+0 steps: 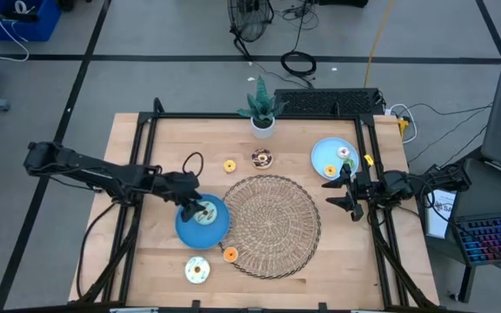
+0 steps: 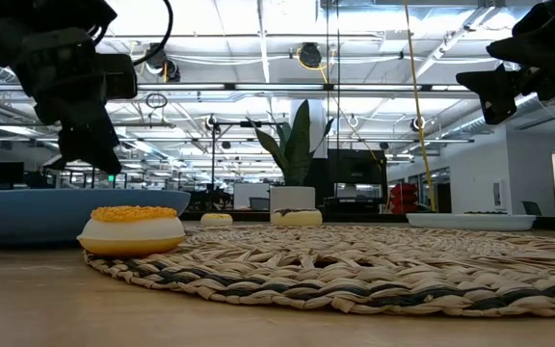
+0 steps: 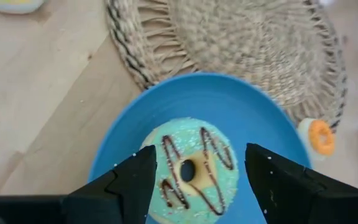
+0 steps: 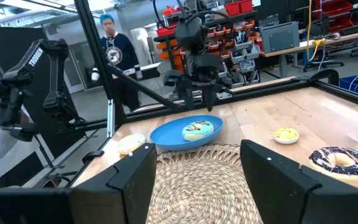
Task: Pick & Place donuts
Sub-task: Put the large white donut on the blue plate
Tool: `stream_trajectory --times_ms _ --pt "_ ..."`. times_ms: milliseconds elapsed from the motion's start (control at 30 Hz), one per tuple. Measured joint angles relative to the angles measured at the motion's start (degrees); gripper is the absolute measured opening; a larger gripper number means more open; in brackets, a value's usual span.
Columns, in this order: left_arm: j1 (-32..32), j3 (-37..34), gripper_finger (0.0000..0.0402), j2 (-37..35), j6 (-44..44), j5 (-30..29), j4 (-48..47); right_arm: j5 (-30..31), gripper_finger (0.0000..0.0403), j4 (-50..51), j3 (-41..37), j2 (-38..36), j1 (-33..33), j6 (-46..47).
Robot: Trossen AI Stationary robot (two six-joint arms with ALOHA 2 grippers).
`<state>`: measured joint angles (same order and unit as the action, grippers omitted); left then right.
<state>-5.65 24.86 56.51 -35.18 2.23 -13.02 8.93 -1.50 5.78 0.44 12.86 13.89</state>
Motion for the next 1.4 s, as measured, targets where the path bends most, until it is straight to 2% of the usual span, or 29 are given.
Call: stream_trajectory --times_ms 233,467,600,733,833,900,1067,1200,1267,1400 --pt "-0.5 0.0 0.0246 -1.4 0.0 4.8 4.3 0.0 0.0219 0.0 0.0 0.0 0.0 0.0" --pt "-1.1 0.0 0.0246 -1.4 -1.5 -0.7 5.2 0.0 0.022 0.0 0.0 0.0 0.0 0.0" --pt "-1.4 0.0 0.0246 -1.4 -0.1 3.1 6.4 0.0 0.0219 0.0 0.0 0.0 0.0 0.0" --pt "-6.1 0.0 0.0246 -1.4 5.8 6.0 17.2 0.0 0.0219 0.0 0.0 0.0 0.0 0.0" --pt "-11.9 0.0 0.0246 -1.4 11.2 2.8 26.0 0.0 0.0219 0.0 0.0 0.0 0.0 0.0" --pt "-16.0 1.3 0.0246 -0.8 13.9 -1.2 26.5 0.0 0.0219 0.0 0.0 0.0 0.0 0.0" --pt "-25.2 10.2 0.0246 5.6 14.9 -12.1 18.4 0.0 0.0219 0.0 0.0 0.0 0.0 0.0" --pt "-29.9 21.2 0.0246 14.7 11.8 -17.3 3.3 0.0 0.0219 0.0 0.0 0.0 0.0 0.0" --pt "-31.2 26.5 0.0246 19.6 8.5 -18.8 -4.8 0.0 0.0219 0.0 0.0 0.0 0.0 0.0" --pt "-32.9 34.9 0.0246 29.1 -0.3 -17.3 -17.7 0.0 0.0219 0.0 0.0 0.0 0.0 0.0"
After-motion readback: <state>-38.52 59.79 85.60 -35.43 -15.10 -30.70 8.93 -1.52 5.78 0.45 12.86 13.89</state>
